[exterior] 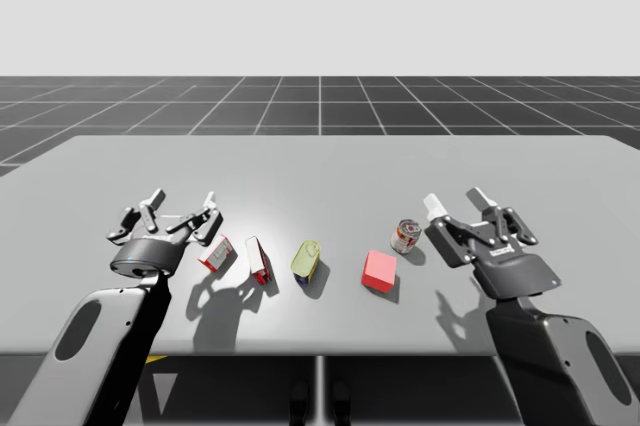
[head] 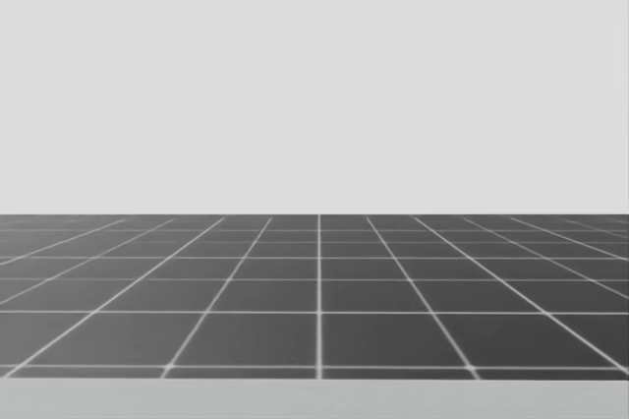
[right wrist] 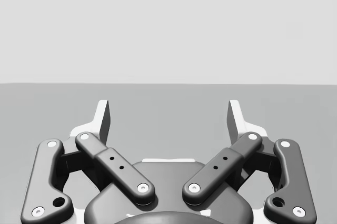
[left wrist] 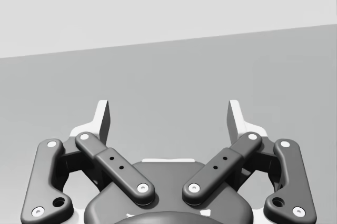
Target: Find the red cube and pick it up.
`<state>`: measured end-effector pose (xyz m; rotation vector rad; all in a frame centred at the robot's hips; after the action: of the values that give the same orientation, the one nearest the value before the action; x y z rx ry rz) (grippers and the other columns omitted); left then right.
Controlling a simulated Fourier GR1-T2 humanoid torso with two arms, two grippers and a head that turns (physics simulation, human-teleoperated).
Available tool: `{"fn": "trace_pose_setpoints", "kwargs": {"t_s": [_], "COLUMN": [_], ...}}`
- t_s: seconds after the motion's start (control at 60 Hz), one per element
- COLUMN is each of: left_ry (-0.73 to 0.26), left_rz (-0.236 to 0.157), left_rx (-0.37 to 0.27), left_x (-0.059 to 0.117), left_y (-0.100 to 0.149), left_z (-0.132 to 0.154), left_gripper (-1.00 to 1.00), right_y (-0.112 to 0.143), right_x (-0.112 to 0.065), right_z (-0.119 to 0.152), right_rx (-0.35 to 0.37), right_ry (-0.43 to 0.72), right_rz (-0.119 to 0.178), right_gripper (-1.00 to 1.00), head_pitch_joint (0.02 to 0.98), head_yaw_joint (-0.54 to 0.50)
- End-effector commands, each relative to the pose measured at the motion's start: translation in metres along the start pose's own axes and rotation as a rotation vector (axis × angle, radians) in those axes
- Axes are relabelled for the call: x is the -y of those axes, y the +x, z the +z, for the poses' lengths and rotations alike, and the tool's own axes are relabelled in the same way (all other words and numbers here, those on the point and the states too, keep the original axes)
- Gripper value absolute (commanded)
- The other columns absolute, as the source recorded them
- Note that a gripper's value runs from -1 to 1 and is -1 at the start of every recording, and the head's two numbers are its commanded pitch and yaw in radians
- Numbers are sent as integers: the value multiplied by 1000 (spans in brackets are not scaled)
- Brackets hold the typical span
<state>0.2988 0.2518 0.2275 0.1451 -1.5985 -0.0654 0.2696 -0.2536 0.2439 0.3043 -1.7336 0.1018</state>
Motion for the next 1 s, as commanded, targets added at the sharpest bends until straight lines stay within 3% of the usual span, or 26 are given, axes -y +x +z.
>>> {"fn": "trace_pose_setpoints", "kwargs": {"t_s": [0.017, 0.15, 0.3, 0.783, 1.0], "left_ry": [-5, -3, -1, -6, -10], "left_rz": [-3, -3, 2, -8, -9], "left_rx": [-5, -5, -6, -4, -4], "left_x": [1, 0, -2, -1, -1], "left_y": [-2, -2, -1, -1, -1], "left_z": [0, 0, -1, -2, -1], "left_gripper": [-1000, -1000, -1000, -1000, -1000], "right_y": [-3, -4, -5, -7, -9], "right_x": [-3, -3, -2, -2, -3], "right_z": [1, 1, 0, -2, -2], "right_rx": [30, -38, -39, -51, -53], "right_ry": [-51, 11, 8, 1, -1], "right_rz": [15, 14, 10, 24, 29], "right_gripper": [-1000, -1000, -1000, -1000, -1000], "head_pitch_joint": [79, 122, 212, 641, 745], "head_yaw_joint": [11, 9, 11, -6, -85]}}
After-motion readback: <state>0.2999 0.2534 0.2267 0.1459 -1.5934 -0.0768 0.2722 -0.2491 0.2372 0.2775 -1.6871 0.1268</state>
